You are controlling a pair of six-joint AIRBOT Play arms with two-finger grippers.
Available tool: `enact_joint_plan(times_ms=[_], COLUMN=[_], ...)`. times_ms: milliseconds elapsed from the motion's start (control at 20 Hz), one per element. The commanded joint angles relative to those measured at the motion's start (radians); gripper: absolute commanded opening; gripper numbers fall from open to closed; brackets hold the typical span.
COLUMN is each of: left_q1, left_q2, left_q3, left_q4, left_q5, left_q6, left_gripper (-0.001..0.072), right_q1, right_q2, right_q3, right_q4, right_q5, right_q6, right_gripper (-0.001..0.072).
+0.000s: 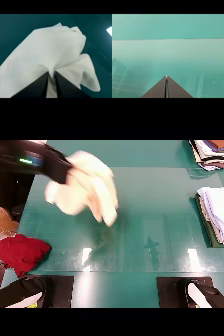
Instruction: Fold the shirts.
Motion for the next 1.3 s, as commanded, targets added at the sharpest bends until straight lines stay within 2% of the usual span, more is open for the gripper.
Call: enact_joint_plan(times_ms=[0, 100, 150, 250, 350, 500, 700, 950, 1100, 1150, 1250], left_q1=[-0.161, -0.166, -0.151, -0.079, 0.045, 0.235, 0.417, 0.449, 0.449, 0.449, 0.449], left_q2=[-0.18, -0.267, -0.293, -0.319, -0.32, -0.32, -0.32, -0.32, -0.32, -0.32, -0.32], left_q3=[0.008, 0.008, 0.008, 0.008, -0.009, -0.119, -0.408, -0.684, -0.716, -0.716, -0.716], left_q4=[-0.069, -0.036, 0.017, 0.083, 0.065, -0.035, -0.235, -0.327, -0.454, -0.485, -0.512], left_q5=[-0.001, 0.009, 0.004, -0.019, -0.026, -0.023, 0.034, 0.245, 0.322, 0.337, 0.365], left_q6=[0.032, 0.078, 0.074, 0.068, 0.043, 0.02, 0.03, 0.033, 0.109, 0.12, 0.126], left_gripper=[0.0578, 0.0592, 0.0592, 0.0592, 0.0592, 0.0592, 0.0592, 0.0591, 0.059, 0.0571, 0.0314], right_q1=[0.001, 0.001, 0.001, 0.001, 0.0, 0.0, 0.001, 0.0, 0.0, 0.0, 0.0], right_q2=[0.0, 0.0, 0.0, 0.0, 0.0, 0.0, 0.0, 0.001, 0.001, 0.001, 0.001], right_q3=[0.005, 0.005, 0.005, 0.005, 0.005, 0.005, 0.005, -0.009, -0.085, -0.124, -0.206], right_q4=[0.0, 0.0, 0.0, 0.0, 0.0, 0.0, 0.0, -0.002, -0.01, -0.01, -0.01], right_q5=[0.04, 0.063, 0.073, 0.089, 0.097, 0.101, 0.105, 0.121, 0.161, 0.161, 0.154], right_q6=[0.0, 0.0, 0.0, 0.0, 0.0, 0.0, 0.0, 0.0, 0.0, 0.0, 0.0], right_gripper=[0.0013, 0.0013, 0.0014, 0.0014, 0.0013, 0.0014, 0.0014, 0.0014, 0.0013, 0.0014, 0.0013])
